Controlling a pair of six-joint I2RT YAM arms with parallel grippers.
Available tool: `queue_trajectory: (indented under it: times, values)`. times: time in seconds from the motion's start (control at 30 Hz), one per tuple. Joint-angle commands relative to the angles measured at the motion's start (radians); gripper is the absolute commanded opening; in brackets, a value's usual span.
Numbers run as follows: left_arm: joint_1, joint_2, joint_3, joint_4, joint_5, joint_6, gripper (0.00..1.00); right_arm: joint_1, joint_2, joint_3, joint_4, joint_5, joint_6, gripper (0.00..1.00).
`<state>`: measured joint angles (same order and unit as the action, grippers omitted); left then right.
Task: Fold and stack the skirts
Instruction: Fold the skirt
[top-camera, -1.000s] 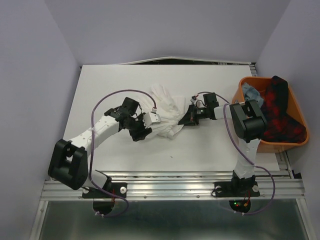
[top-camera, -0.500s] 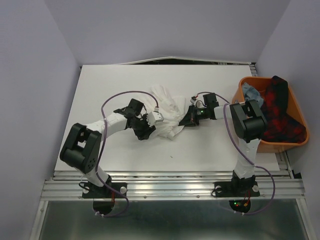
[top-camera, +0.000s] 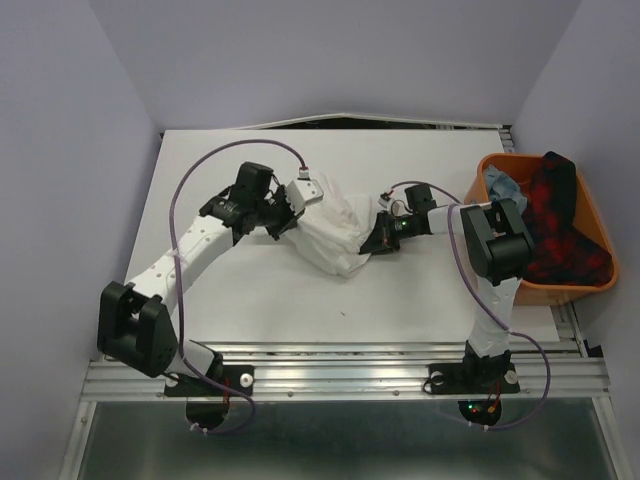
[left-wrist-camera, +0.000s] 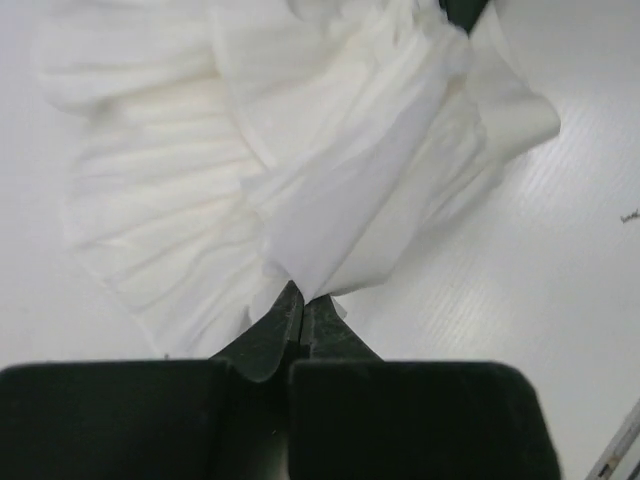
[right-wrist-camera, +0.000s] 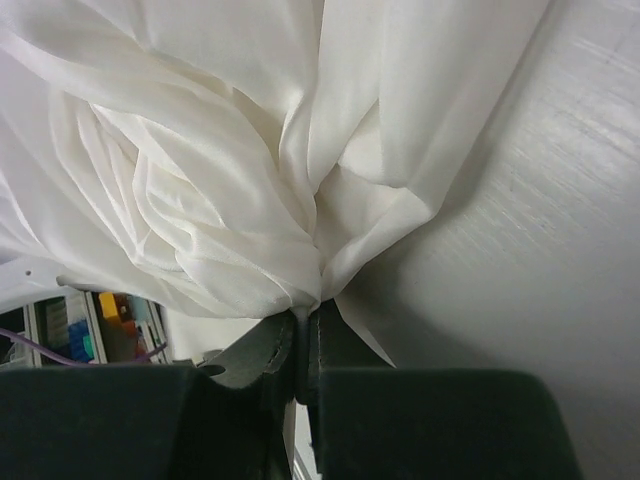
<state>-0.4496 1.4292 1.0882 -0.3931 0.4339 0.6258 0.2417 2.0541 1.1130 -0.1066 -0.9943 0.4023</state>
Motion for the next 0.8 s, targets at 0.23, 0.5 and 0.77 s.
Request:
queue_trajectory:
  times: [0.23, 0.5, 0.77]
  values:
    - [0.002, 0.250, 0.277, 0.168, -0.095, -0.026, 0.00, -0.001, -0.049, 0.030, -0.110, -0.017, -0.149, 0.01]
    - [-0.017, 0.537, 0.427, 0.155, -0.096, -0.025, 0.03, 0.018, -0.084, 0.005, -0.128, -0.001, -0.181, 0.01]
    - [-0.023, 0.570, 0.386, 0.122, -0.104, -0.054, 0.46, 0.056, -0.130, -0.077, -0.047, 0.032, -0.102, 0.01]
